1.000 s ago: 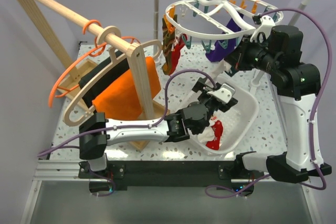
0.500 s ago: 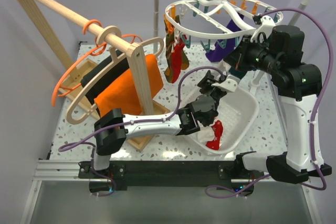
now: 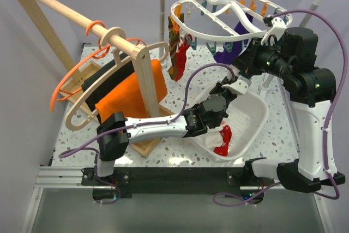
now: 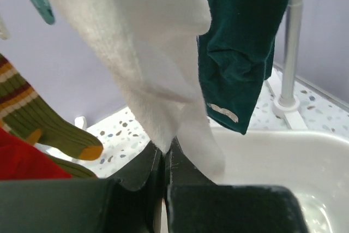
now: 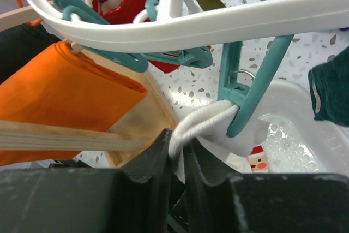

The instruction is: Remove the socks clipped to the hanger

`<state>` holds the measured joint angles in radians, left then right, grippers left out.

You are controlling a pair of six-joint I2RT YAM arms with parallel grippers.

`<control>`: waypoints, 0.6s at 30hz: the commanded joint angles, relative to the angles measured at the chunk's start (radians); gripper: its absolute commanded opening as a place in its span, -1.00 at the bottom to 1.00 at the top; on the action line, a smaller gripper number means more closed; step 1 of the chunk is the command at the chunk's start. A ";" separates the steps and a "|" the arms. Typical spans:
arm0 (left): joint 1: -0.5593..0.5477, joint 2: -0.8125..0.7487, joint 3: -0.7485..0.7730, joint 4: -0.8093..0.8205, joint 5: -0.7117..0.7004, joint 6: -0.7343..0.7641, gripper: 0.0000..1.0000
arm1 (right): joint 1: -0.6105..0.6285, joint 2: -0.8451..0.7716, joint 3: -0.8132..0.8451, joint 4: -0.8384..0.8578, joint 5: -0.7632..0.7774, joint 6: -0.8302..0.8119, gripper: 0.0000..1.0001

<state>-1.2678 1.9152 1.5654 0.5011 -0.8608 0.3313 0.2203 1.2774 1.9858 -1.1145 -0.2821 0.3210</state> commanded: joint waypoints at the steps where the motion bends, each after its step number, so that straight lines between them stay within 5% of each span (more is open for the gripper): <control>1: 0.002 -0.129 -0.021 -0.113 0.153 -0.177 -1.00 | -0.001 -0.020 0.021 -0.007 -0.020 -0.006 -0.55; 8: 0.004 -0.240 -0.102 -0.197 0.273 -0.299 -1.00 | -0.001 0.000 0.071 -0.056 0.075 -0.048 -0.08; 18: 0.004 -0.285 -0.117 -0.237 0.316 -0.324 -1.00 | -0.001 0.019 0.111 -0.019 0.095 -0.053 0.25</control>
<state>-1.2655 1.6600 1.4601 0.2813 -0.5808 0.0422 0.2203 1.2884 2.0666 -1.1633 -0.1745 0.2760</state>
